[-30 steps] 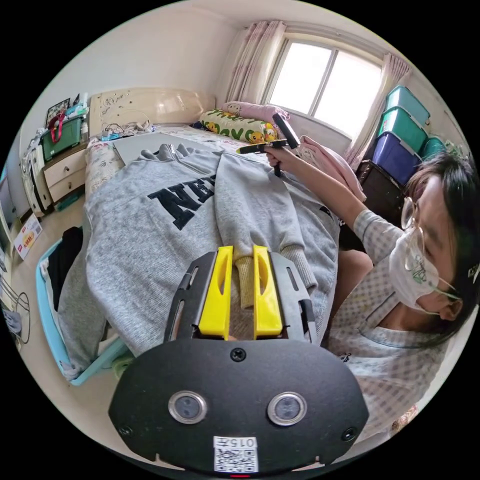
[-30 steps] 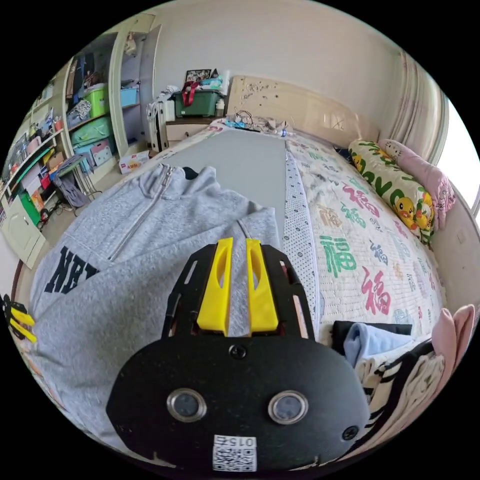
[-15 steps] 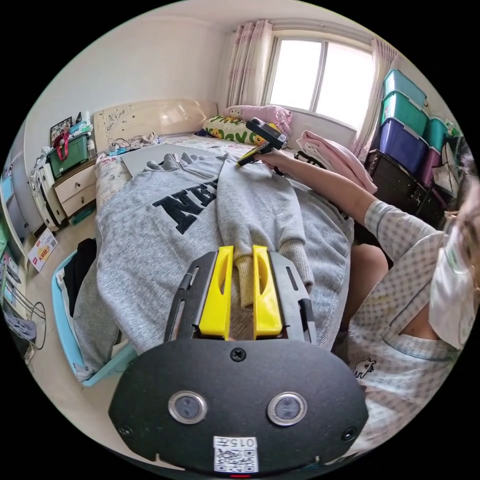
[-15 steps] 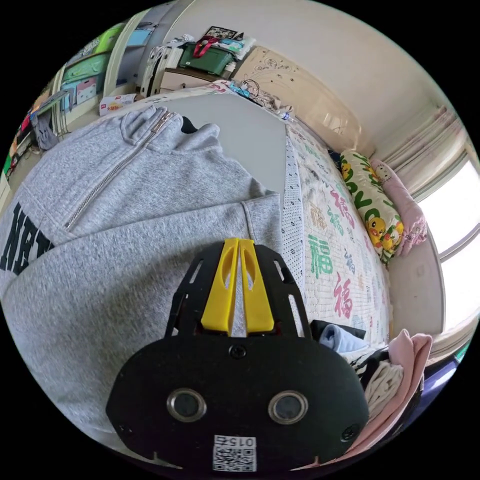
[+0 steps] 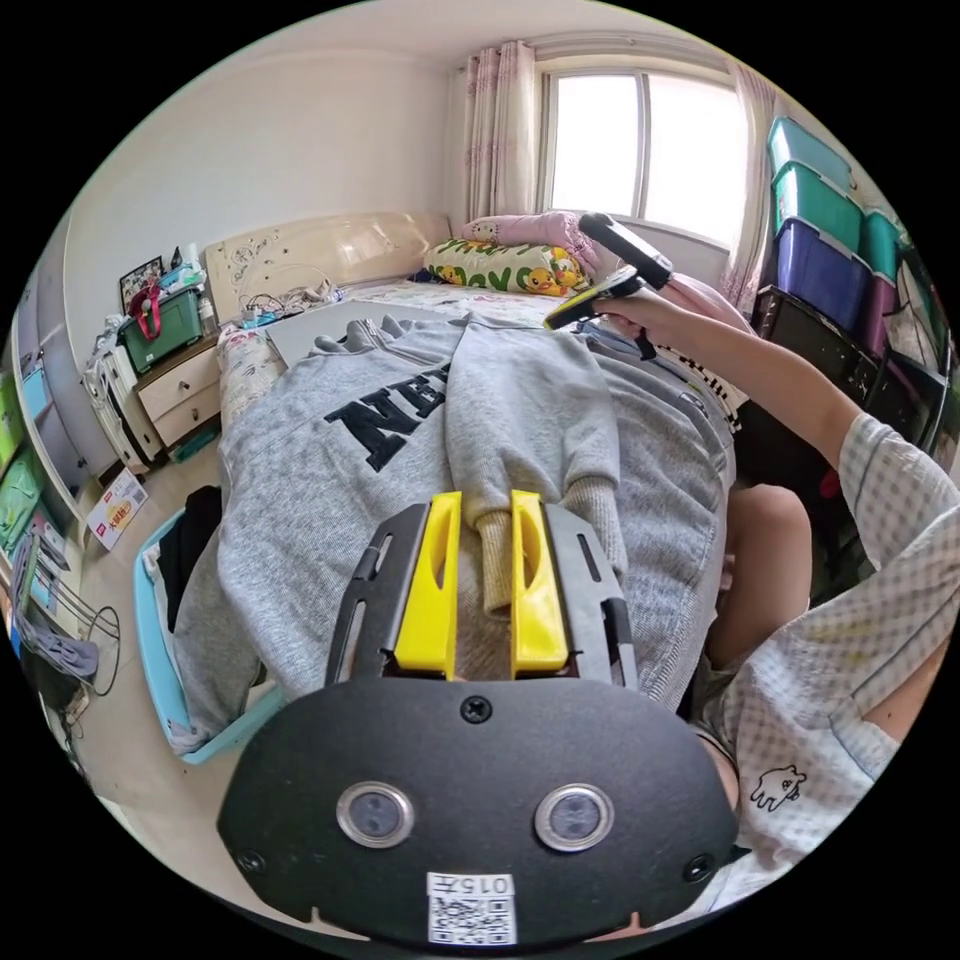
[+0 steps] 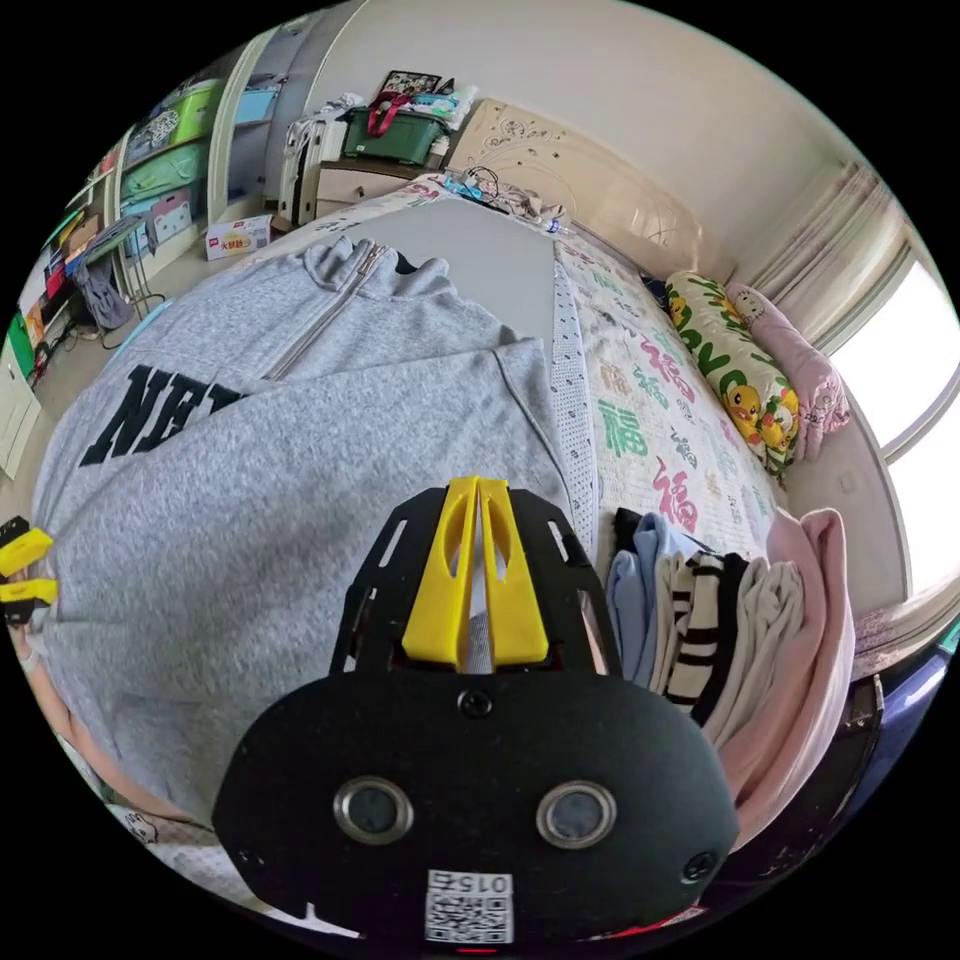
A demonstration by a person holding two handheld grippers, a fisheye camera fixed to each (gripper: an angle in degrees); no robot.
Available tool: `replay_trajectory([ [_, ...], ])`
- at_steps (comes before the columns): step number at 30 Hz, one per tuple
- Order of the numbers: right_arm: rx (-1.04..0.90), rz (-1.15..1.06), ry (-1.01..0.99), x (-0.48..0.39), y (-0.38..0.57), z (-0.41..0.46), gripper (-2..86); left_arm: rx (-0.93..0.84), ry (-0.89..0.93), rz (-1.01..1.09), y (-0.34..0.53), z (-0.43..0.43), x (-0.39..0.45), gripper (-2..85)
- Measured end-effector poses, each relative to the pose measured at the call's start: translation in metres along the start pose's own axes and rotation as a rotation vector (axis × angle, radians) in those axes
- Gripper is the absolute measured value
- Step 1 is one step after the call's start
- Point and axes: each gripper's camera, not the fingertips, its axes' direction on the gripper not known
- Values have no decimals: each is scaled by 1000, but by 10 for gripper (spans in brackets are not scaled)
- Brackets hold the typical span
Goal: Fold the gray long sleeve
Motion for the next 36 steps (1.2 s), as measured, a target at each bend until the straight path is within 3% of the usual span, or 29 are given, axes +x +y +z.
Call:
replay_trajectory([
  [7, -21, 51, -9, -22, 34, -13, -10, 23, -134, 34, 3, -21, 46, 92],
  [15, -71, 97, -30, -47, 43, 10, -10, 29, -143, 39, 2, -38, 70, 90],
  [20, -71, 64, 39, -61, 46, 13, -10, 46, -282, 97, 3, -45, 111, 85],
  [36, -76, 73, 26, -56, 52, 16, -10, 33, -161, 85, -6, -53, 109, 67],
])
